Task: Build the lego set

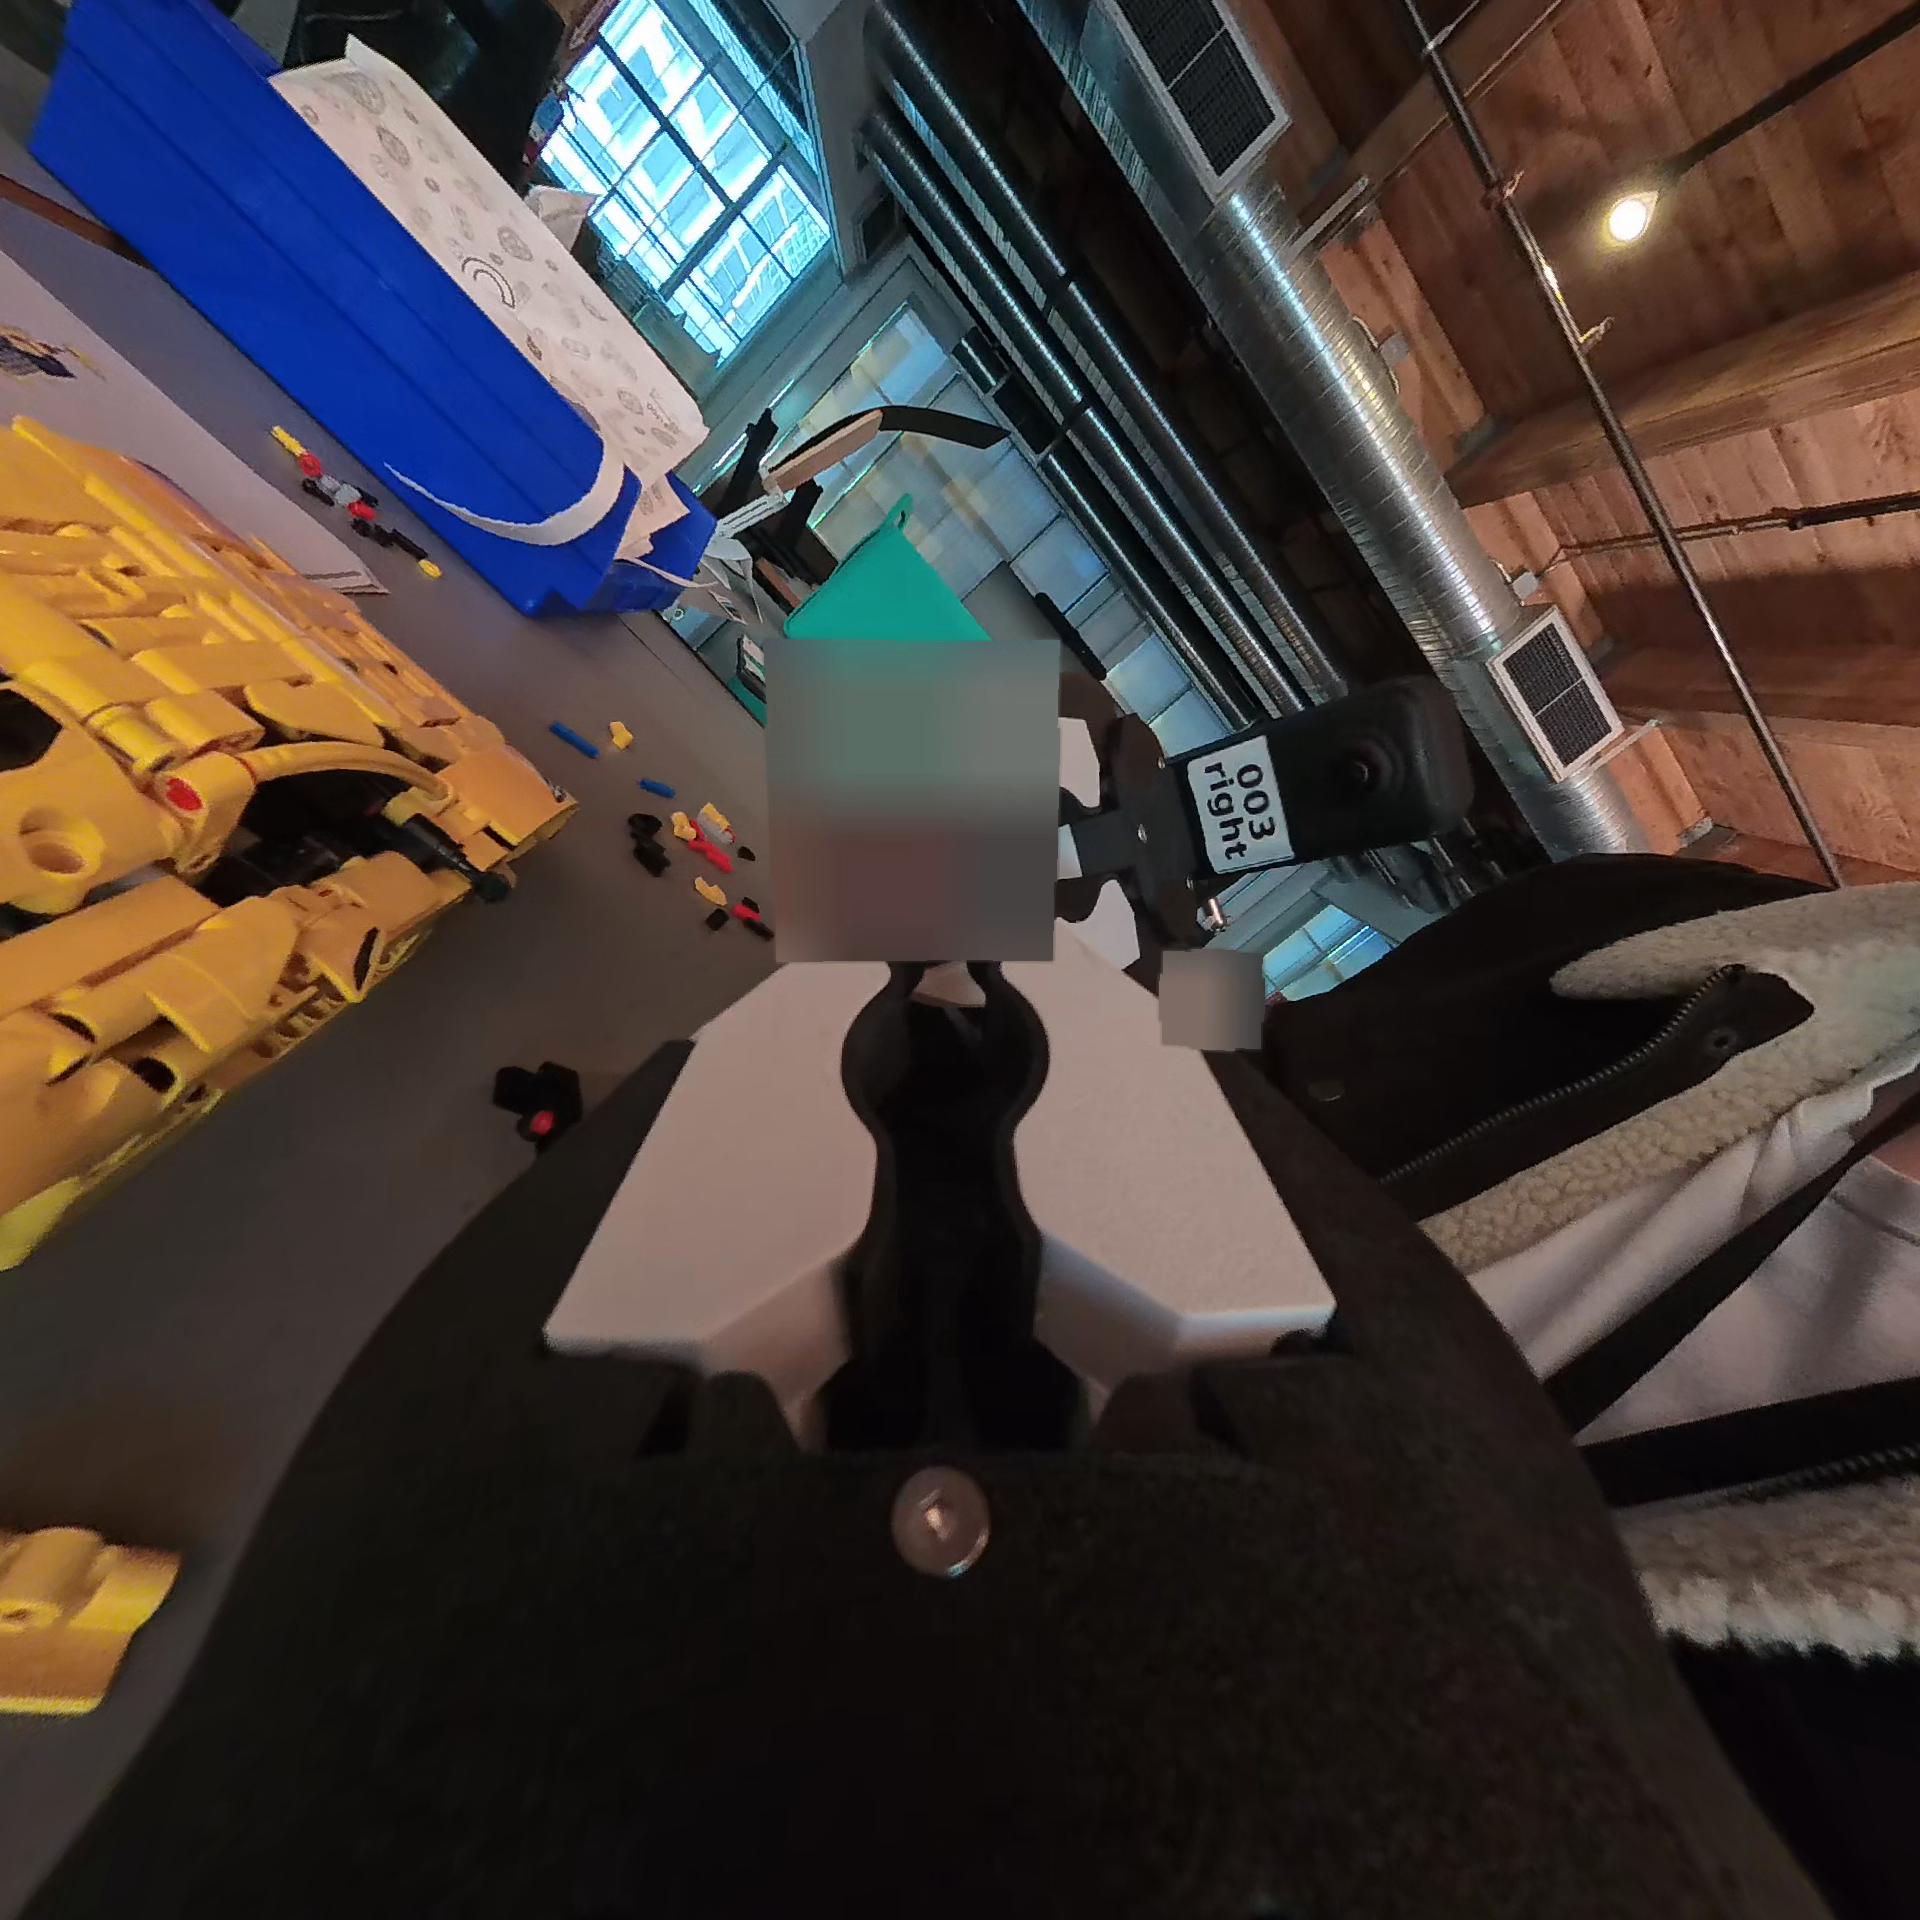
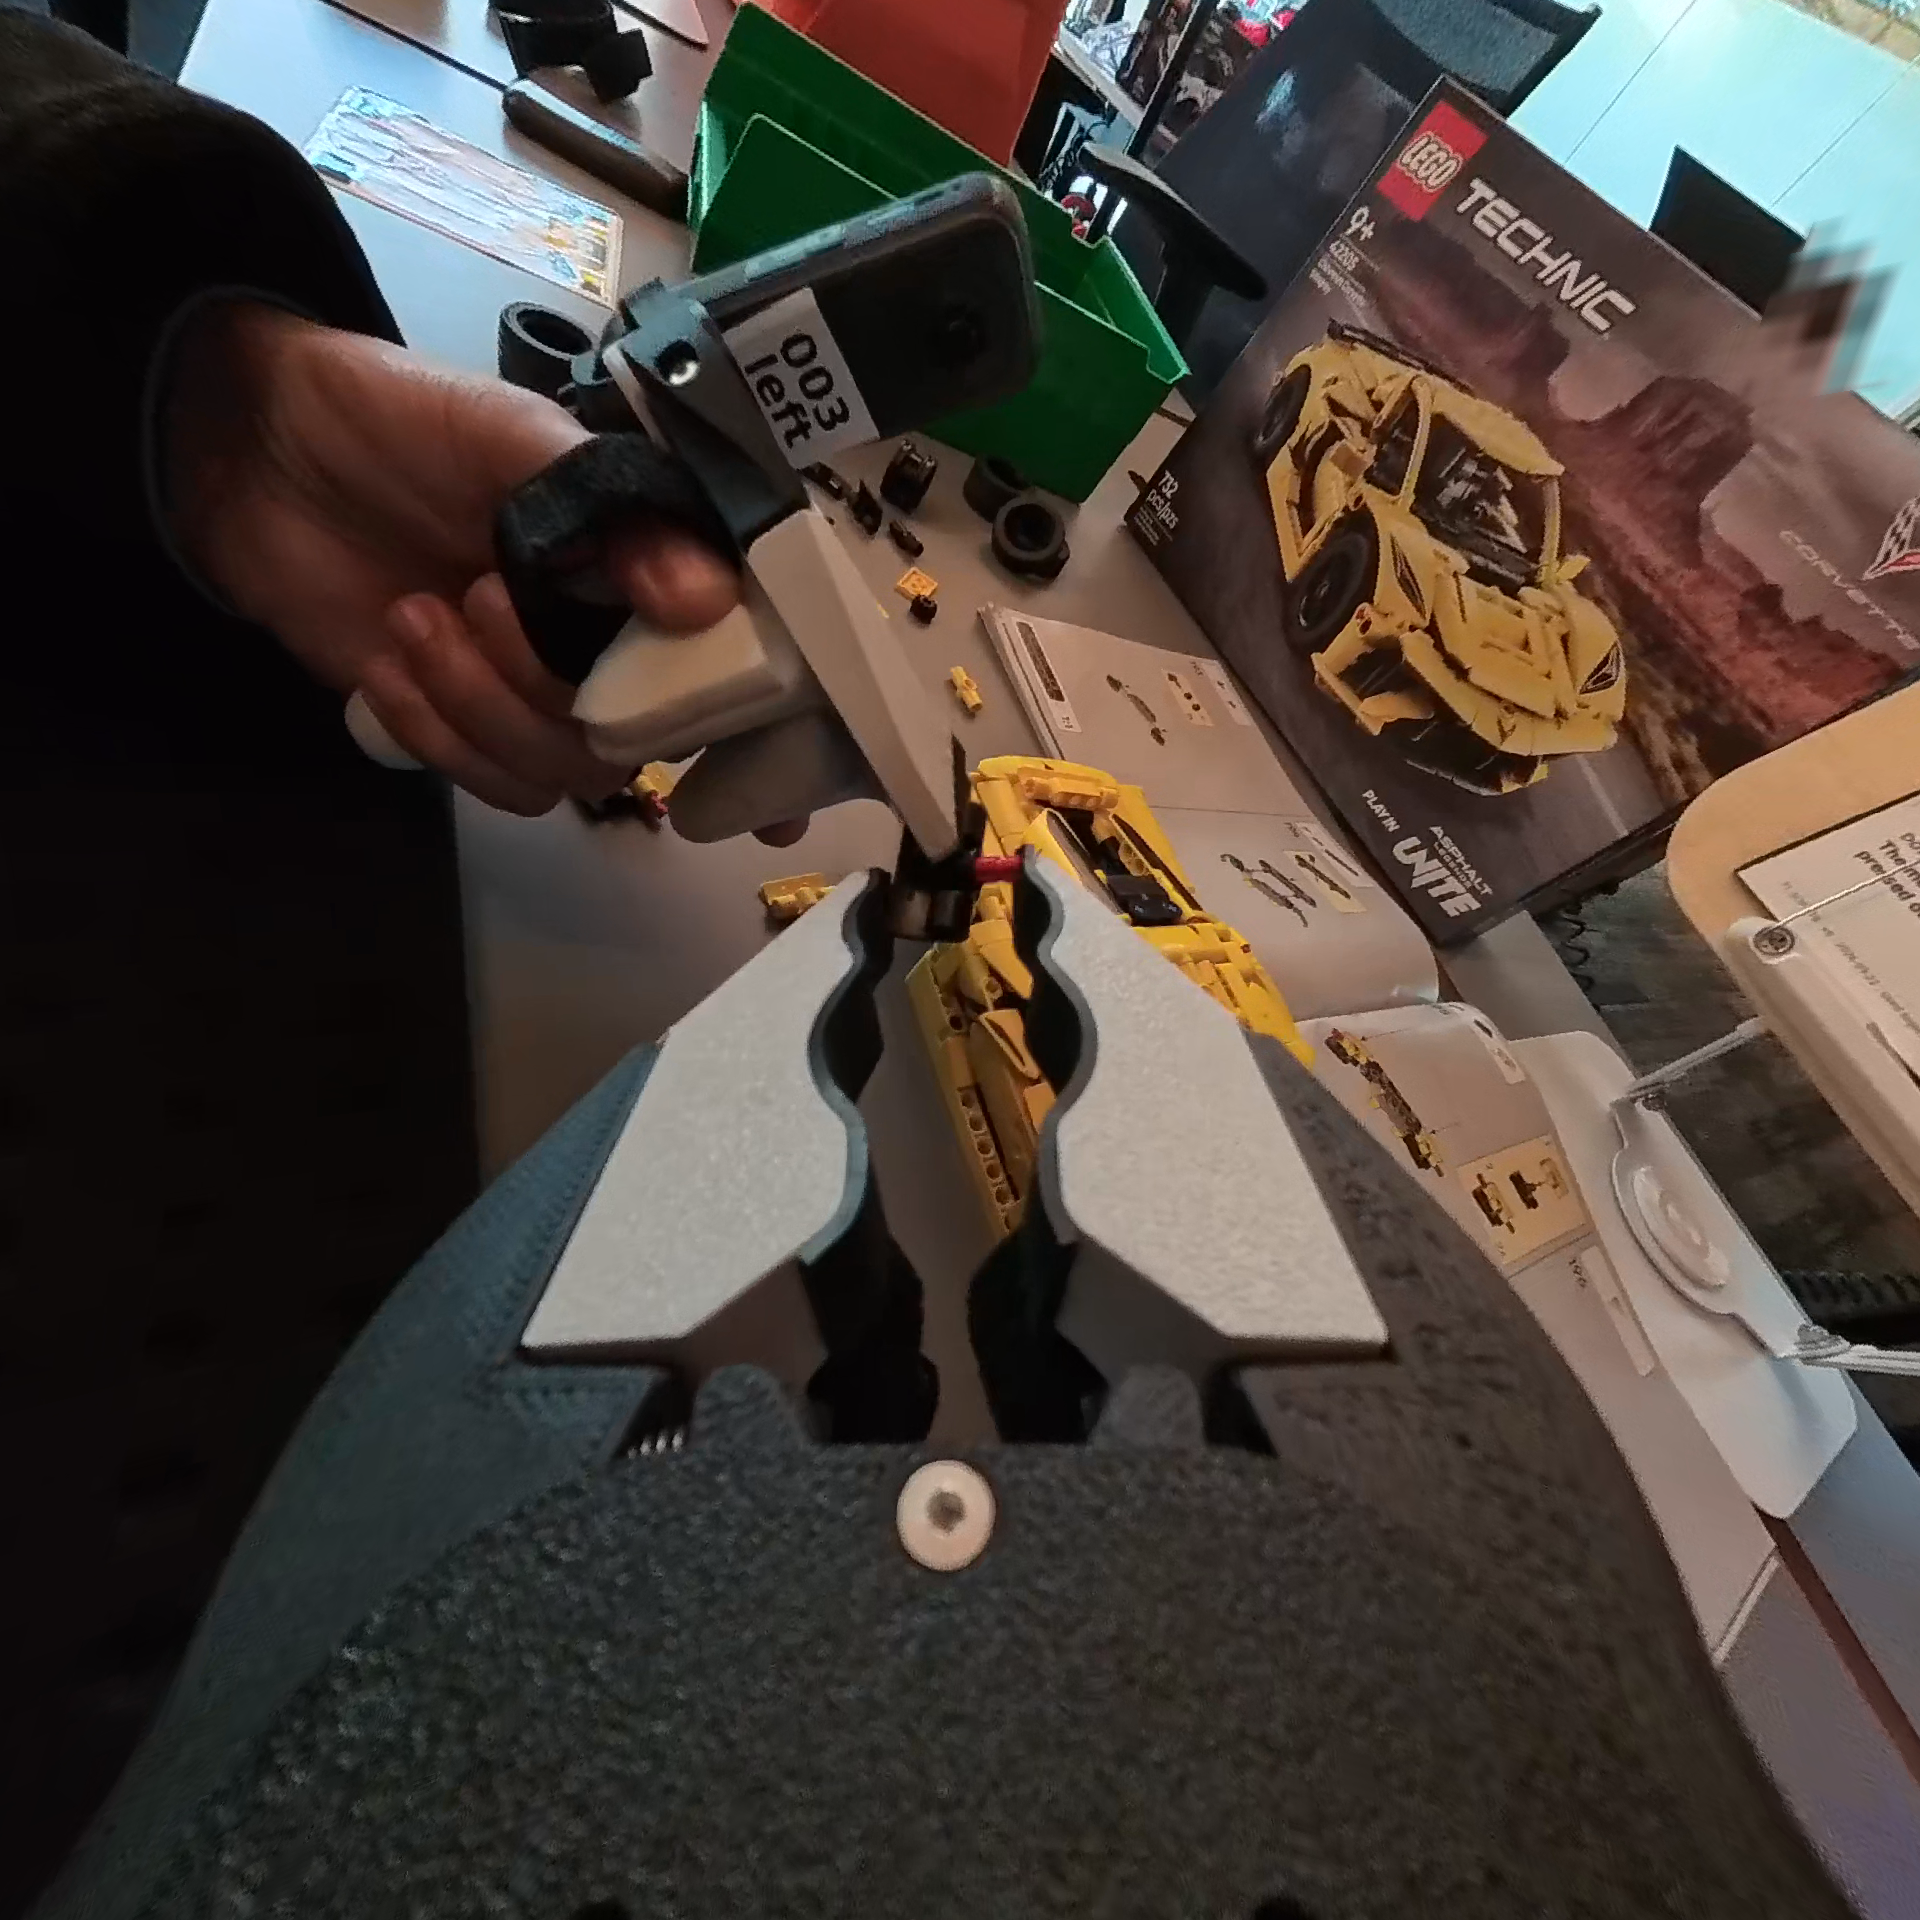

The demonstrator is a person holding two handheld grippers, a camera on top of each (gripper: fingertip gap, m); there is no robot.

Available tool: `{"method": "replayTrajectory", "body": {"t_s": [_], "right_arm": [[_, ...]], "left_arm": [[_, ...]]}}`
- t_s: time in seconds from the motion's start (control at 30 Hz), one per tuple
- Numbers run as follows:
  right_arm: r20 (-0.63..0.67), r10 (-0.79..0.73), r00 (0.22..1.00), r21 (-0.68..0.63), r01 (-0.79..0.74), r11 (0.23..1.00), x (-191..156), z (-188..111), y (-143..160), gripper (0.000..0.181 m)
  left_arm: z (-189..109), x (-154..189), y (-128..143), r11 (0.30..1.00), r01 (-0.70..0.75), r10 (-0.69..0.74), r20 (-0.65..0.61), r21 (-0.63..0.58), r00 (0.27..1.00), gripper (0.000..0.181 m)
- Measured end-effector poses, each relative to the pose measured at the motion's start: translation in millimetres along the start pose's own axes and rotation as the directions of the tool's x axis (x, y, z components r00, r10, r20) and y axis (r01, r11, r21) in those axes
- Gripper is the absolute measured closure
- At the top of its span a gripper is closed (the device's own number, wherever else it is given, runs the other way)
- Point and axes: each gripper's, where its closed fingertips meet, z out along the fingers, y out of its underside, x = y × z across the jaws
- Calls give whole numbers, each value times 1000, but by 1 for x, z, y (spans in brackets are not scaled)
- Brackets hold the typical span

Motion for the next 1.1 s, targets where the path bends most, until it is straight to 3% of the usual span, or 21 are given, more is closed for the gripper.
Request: {"method": "replayTrajectory", "body": {"t_s": [0.23, 0.43, 0.53, 0.6, 0.67, 0.77, 0.83, 0.93, 1.1], "right_arm": [[-9, 37, 999, 34, -37, 999, 3, 2, 0, 157], [88, 369, 925, 173, -379, 909, 23, -19, -6, 138], [199, 555, 807, 223, -589, 777, 37, -33, 2, 160], [327, 649, 687, 205, -722, 661, 36, -34, -1, 155], [430, 679, 595, 207, -797, 567, 36, -37, -10, 161], [511, 718, 472, 124, -867, 482, 27, -30, -9, 159], [524, 725, 448, 107, -879, 465, 27, -30, -9, 163], [499, 728, 470, 151, -874, 461, 35, -33, -7, 167], [521, 711, 472, 100, -861, 499, 19, -24, -10, 164]], "left_arm": [[0, -2, -3, 1000, -17, 16, 20, 10, 1000, 176], [-11, -4, -22, 983, -168, 157, 128, 77, 979, 175], [-12, 12, -30, 958, -255, 242, 106, 129, 964, 175], [-12, 20, -34, 949, -265, 256, 73, 168, 964, 175], [-15, 24, -38, 949, -238, 234, 44, 205, 971, 175], [-20, 22, -43, 953, -166, 170, 6, 252, 985, 175], [-21, 19, -44, 956, -130, 137, -6, 261, 991, 175], [-21, 18, -44, 957, -123, 128, -3, 263, 992, 175], [-18, 18, -42, 958, -145, 147, 11, 247, 989, 175]]}}
